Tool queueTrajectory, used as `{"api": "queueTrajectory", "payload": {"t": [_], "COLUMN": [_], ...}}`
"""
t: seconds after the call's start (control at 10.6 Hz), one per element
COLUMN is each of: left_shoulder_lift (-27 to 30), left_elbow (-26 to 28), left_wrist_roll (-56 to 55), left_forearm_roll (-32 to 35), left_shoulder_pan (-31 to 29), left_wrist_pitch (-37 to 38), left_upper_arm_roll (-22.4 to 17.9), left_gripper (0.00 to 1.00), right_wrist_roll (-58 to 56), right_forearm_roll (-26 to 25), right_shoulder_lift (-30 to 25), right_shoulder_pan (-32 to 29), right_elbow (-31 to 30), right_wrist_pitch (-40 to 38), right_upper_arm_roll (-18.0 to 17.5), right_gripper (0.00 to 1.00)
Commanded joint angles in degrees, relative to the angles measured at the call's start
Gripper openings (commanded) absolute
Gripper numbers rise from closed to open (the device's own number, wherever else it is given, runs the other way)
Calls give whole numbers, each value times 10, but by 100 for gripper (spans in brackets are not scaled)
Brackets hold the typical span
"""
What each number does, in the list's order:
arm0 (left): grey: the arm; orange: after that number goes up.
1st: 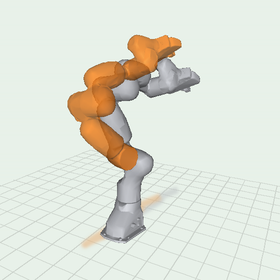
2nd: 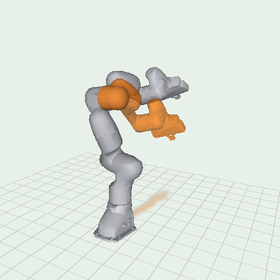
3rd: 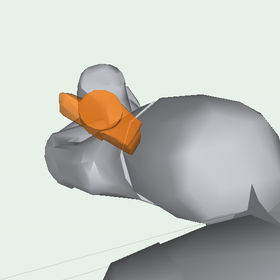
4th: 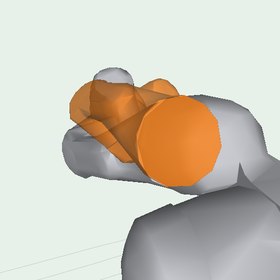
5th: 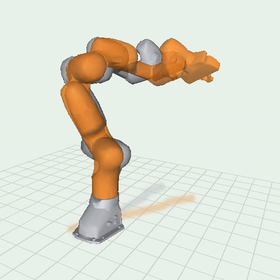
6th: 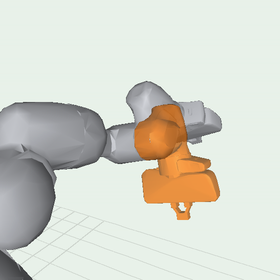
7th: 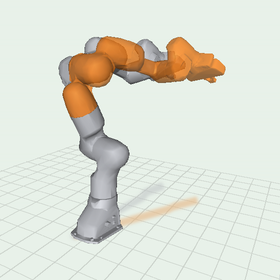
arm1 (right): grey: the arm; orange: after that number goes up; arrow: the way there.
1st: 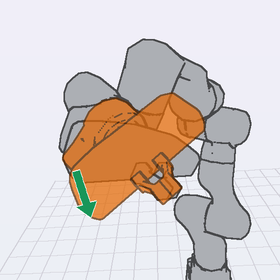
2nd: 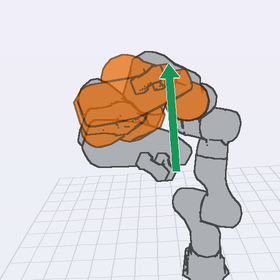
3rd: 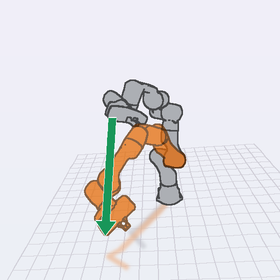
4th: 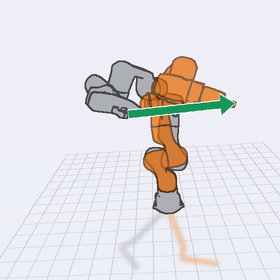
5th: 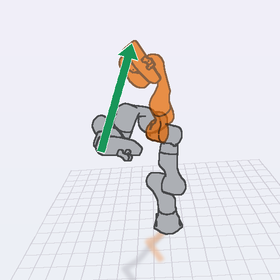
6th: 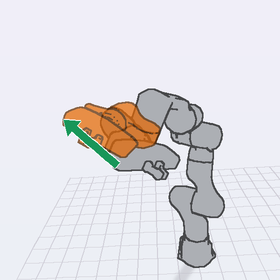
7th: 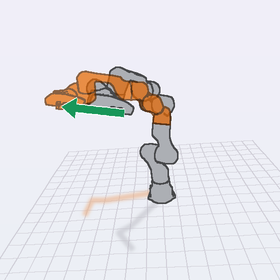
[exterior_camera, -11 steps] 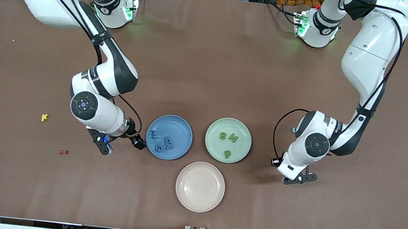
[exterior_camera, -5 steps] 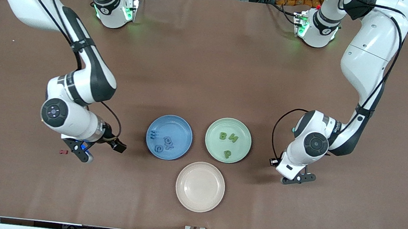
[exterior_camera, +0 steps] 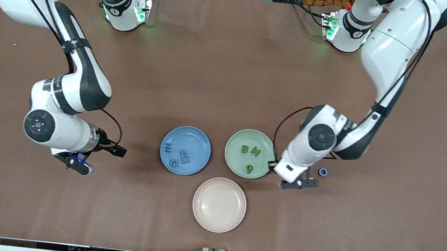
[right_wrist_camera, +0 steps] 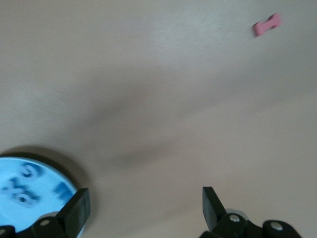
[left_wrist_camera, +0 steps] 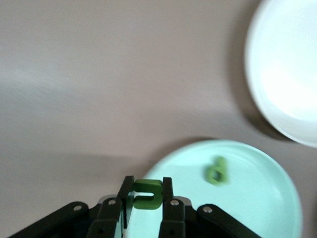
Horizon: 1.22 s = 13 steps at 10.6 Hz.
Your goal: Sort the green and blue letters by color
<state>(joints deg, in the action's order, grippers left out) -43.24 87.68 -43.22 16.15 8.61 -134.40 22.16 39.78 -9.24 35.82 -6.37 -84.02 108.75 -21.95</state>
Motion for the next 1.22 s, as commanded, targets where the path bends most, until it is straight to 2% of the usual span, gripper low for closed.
{"api": "queueTrajectory", "payload": {"t": [0.0, 0.09, 0.19, 0.38, 0.56, 0.85, 0.94, 1.13], "left_shoulder_lift": [7, 4, 5, 22, 81, 201, 237, 281], "left_elbow": [-12, -17, -19, -21, -19, -21, -21, -23], "left_wrist_roll": [-27, -25, -24, -26, -21, -20, -19, 26], "left_forearm_roll": [8, 9, 10, 10, 10, -8, -30, -44], "left_shoulder_pan": [52, 68, 75, 76, 58, 7, -3, -43], "left_wrist_pitch": [6, 5, 5, 5, 10, 124, 168, 208], "left_upper_arm_roll": [6, 5, 5, 6, 1, 8, 7, 6], "left_gripper": [11, 67, 100, 100, 100, 100, 100, 100], "right_wrist_roll": [-150, -201, -236, -247, -261, -331, -332, -357], "right_forearm_roll": [5, 6, 7, 7, 7, 8, 12, 29], "right_shoulder_lift": [-66, -96, -123, -181, -255, -355, -374, -398], "right_shoulder_pan": [63, 50, 34, 36, 36, 34, 35, 31], "right_elbow": [-47, -82, -111, -166, -230, -313, -323, -319], "right_wrist_pitch": [-18, -16, -15, -15, -14, -11, -14, -17], "right_upper_arm_roll": [118, 123, 122, 126, 125, 125, 125, 129], "right_gripper": [100, 100, 100, 100, 100, 100, 100, 100]}}
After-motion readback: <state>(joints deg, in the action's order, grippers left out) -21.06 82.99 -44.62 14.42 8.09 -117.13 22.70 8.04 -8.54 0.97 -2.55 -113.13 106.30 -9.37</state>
